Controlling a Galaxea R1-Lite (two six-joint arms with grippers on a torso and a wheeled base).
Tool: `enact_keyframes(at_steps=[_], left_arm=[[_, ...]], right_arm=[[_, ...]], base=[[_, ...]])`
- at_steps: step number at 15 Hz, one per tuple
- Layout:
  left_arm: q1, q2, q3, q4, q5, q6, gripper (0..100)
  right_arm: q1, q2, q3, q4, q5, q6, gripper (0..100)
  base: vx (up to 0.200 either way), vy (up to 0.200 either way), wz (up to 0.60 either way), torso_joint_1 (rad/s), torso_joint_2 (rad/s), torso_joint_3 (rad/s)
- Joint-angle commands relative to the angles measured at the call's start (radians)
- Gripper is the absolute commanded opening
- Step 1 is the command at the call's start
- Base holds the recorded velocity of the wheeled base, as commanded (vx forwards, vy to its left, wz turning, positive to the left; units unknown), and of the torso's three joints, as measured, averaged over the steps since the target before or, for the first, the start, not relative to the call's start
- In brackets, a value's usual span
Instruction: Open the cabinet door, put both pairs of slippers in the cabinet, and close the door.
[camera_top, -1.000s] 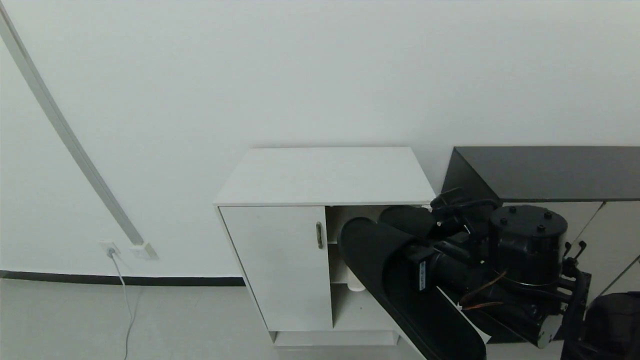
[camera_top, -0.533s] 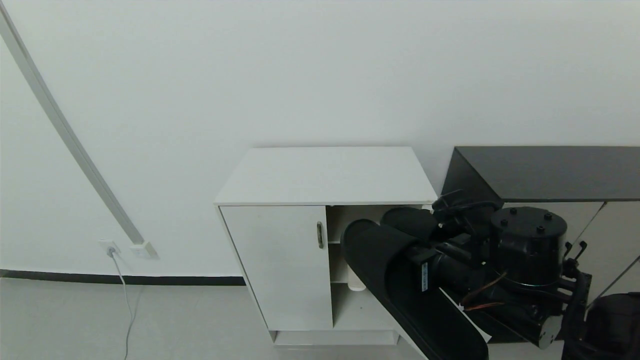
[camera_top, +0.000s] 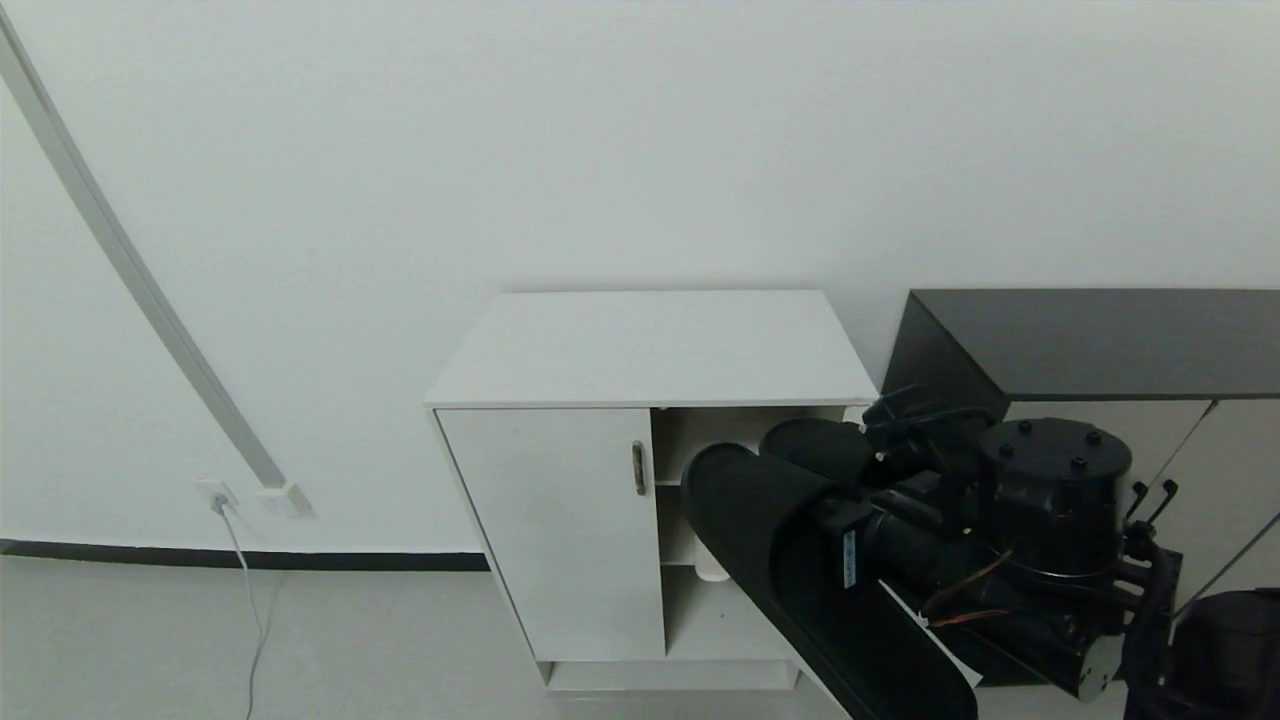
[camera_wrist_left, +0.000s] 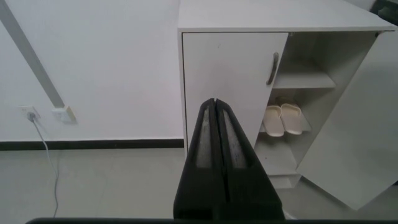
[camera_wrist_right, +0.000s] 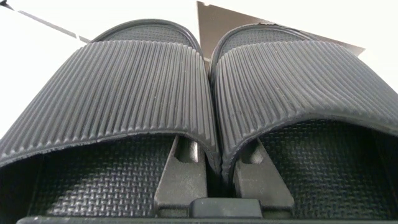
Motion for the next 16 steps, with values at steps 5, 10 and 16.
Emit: enact_keyframes(at_steps=[5,10,16], left_arm=[[0.000,0.000,0.000,0.000,0.000,0.000,0],[0.000,0.000,0.000,0.000,0.000,-0.002,0],[0.000,0.001,0.000,0.000,0.000,-0.002,0]], right_arm=[[0.001,0.004,0.005,-0.001,0.000,0.000,0],[0.003,0.006,0.006,-0.001,0.001,-0.001,0],[0.003,0.019,0.014,-0.019,0.001,-0.013,0]], base=[[0.000,0.000,0.00,-0.163,0.37,0.207],[0.000,0.000,0.00,-0.211,0.50,0.282],[0.000,0.000,0.00,-0.216,0.54,0.317]])
